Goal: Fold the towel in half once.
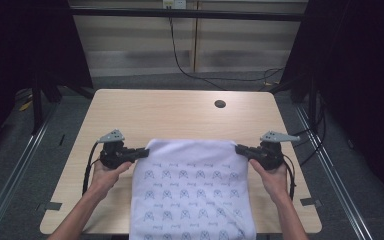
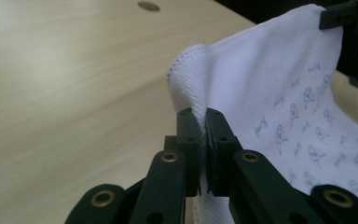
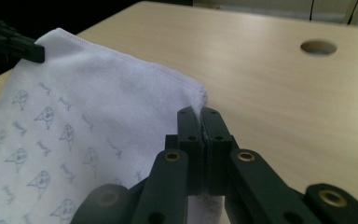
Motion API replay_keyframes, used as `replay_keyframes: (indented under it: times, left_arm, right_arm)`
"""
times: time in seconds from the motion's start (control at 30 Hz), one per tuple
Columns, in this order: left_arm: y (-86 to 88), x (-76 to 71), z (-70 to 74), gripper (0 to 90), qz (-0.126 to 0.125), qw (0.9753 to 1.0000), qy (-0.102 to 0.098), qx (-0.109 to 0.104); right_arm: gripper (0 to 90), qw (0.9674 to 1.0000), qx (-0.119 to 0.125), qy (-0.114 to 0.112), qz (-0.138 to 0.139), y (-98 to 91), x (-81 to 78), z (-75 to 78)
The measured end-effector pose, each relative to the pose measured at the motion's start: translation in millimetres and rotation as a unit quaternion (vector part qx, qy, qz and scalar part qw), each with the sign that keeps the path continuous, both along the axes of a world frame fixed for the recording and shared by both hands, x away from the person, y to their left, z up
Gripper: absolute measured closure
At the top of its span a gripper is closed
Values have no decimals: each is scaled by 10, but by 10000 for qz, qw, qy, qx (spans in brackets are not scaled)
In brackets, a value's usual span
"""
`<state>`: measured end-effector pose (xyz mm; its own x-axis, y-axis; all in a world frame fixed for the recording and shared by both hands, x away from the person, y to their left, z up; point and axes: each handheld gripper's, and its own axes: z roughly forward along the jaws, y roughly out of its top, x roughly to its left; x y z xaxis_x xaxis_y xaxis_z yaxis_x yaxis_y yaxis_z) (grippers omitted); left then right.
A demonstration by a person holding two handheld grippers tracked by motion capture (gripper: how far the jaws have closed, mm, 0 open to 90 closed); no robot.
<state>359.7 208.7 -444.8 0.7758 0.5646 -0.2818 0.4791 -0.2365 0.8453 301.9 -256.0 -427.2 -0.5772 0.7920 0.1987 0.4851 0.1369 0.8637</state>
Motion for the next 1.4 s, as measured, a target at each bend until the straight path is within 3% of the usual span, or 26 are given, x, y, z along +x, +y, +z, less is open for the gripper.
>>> replay_keyframes:
  times: [0.1, 0.3, 0.37, 0.5, 0.6, 0.77, 0.83, 0.9, 0.97, 1.07, 1.13, 1.27, 1.4]
  left_arm:
    - [41, 116, 173, 861, 143, 9996, -125, -189]
    - [58, 315, 530, 862, 374, 9978, -447, -314]
    - [75, 357, 599, 863, 408, 9969, -497, -450]
    - [102, 435, 721, 863, 475, 9960, -570, -491]
    - [114, 499, 884, 863, 483, 9951, -695, -508]
    - [96, 597, 1263, 863, 581, 9916, -966, -632]
    - [82, 575, 1410, 864, 593, 9896, -1070, -751]
    - [56, 485, 1487, 865, 454, 9891, -1213, -699]
    - [44, 373, 1467, 865, 329, 9892, -1298, -600]
    - [78, 195, 1328, 865, 201, 9904, -1231, -600]
    - [115, 59, 1202, 865, 107, 9914, -1132, -655]
    - [152, -221, 895, 865, -49, 9944, -904, -542]
    - [170, -441, 598, 865, -48, 9976, -532, -437]
  right_arm:
    - [884, 9998, 134, -173, 18, 7, 100, 210]
    - [886, 9991, 230, -345, -17, 54, 396, 527]
    - [886, 9987, 277, -434, -13, 75, 475, 624]
    - [886, 9979, 282, -580, -46, 88, 605, 800]
    - [887, 9971, 275, -709, -72, 85, 670, 972]
    - [887, 9948, 244, -976, -183, 76, 760, 1357]
    - [887, 9929, 305, -1138, -179, 74, 759, 1520]
    - [887, 9906, 402, -1300, -140, 74, 704, 1635]
    - [888, 9892, 453, -1393, -56, 62, 612, 1658]
    - [888, 9896, 406, -1377, 83, 49, 416, 1547]
    - [888, 9902, 417, -1320, 201, 34, 258, 1404]
    - [888, 9927, 446, -1064, 359, -22, -48, 1044]
    - [888, 9953, 333, -758, 506, -38, -324, 737]
